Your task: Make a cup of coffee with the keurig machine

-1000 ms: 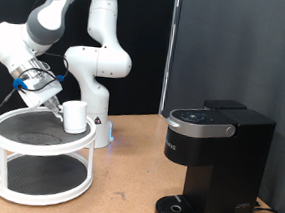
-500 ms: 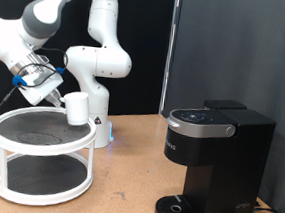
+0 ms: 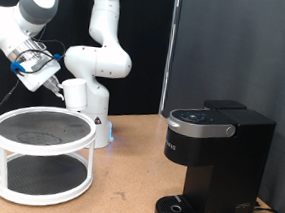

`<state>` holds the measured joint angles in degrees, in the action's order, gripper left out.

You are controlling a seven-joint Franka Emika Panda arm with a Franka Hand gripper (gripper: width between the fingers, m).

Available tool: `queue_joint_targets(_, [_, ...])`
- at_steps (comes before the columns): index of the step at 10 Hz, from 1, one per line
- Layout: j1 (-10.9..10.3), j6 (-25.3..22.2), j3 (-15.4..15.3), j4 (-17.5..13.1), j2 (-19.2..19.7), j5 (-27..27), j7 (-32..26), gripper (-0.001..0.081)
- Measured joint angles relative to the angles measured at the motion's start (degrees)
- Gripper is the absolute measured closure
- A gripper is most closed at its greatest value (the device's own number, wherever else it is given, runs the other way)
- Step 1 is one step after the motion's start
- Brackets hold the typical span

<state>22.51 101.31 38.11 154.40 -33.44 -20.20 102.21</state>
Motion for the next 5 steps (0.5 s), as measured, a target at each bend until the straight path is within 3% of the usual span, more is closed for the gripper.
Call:
queue_joint_targets(2, [-1.71,1.18,-0.76,0.38,0.15,-4.0,0.52,0.0728])
queue_joint_targets(5, [-5.22,8.34,-5.6,1.44,0.91,-9.02,3.91,0.0728])
